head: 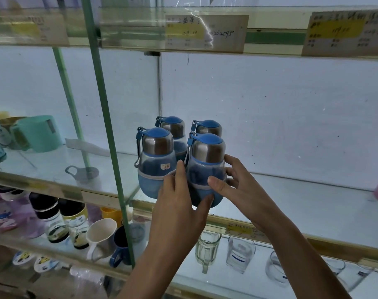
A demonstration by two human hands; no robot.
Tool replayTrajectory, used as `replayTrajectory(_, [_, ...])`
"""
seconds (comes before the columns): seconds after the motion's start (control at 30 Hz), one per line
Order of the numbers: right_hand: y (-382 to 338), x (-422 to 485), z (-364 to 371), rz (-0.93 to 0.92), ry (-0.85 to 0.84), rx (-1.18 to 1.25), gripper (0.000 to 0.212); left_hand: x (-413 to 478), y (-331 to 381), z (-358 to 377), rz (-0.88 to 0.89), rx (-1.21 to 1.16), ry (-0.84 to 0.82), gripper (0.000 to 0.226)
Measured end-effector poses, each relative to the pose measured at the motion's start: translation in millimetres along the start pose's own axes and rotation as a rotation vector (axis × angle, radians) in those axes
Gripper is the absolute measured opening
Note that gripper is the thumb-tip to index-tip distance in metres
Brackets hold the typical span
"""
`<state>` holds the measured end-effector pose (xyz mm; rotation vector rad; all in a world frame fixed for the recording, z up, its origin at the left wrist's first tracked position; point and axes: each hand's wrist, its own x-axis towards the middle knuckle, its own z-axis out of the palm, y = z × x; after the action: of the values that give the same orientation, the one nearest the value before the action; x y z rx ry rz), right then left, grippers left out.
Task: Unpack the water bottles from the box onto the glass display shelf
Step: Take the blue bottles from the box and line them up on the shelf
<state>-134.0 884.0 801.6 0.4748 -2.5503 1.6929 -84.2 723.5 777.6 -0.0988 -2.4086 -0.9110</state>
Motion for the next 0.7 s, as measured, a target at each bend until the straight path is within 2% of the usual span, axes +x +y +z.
replayTrajectory(0.4, [-9.2, 2.9, 13.0, 0.034, -0.012, -0.059, 0.057, 1.1, -0.9, -9.3, -0.031, -0.033, 0.021, 0.094])
replayTrajectory(0.7, [-12.7, -8.0, 8.1, 0.011, 0.025, -0.118, 0.06, -3.9, 13.2, -14.5, 0.032, -0.186, 0.084, 0.078])
